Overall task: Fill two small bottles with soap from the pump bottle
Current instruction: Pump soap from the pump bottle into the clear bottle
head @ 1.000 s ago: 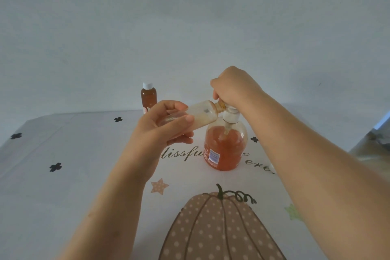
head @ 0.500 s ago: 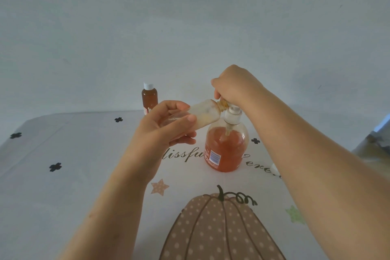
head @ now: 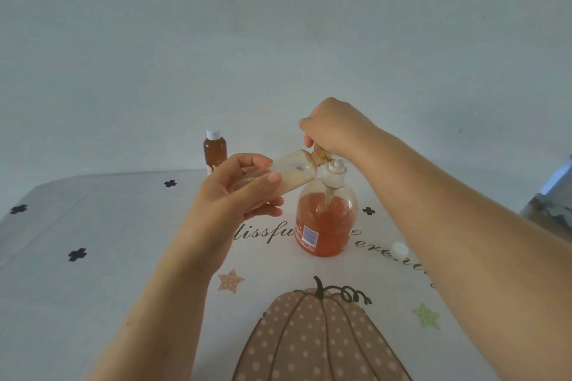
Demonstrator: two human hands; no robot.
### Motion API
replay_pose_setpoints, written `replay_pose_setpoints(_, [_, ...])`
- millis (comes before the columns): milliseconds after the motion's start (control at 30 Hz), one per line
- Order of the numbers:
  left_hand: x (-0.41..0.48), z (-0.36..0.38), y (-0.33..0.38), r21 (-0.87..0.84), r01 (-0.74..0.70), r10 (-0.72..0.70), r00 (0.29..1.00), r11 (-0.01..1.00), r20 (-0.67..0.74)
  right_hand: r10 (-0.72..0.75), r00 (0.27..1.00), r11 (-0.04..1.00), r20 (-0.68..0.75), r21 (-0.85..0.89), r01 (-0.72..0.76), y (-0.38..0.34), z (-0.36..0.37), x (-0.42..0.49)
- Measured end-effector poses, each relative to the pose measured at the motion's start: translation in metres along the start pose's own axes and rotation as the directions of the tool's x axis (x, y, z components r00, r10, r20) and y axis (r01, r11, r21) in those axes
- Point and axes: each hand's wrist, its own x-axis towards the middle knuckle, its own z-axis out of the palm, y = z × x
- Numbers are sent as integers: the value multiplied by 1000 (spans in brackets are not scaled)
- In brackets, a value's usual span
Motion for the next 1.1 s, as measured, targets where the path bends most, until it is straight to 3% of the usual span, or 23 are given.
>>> replay_pose_setpoints(133, [0, 0, 1, 0, -6, 6, 1000, 1000, -9, -44, 999, 999, -25, 20, 44, 1, 1, -1])
replay_pose_setpoints(400, [1, -3, 0, 38, 8, -7, 1000, 999, -21, 32, 998, 999, 50, 7, -32, 5, 13, 4])
replay_pose_setpoints(600, [1, -4, 0, 39, 15, -14, 1000, 999, -14, 41, 999, 999, 29, 28, -42, 7, 14, 3])
replay_pose_setpoints(867, [0, 0, 2, -6, 1, -1, 1000, 1000, -18, -31, 1000, 999, 5, -19, 31, 0, -2, -3])
replay_pose_setpoints(1100, [0, -1, 0, -7, 30, -30, 999, 1000, -15, 33, 999, 999, 30, -6, -33, 2, 8, 3])
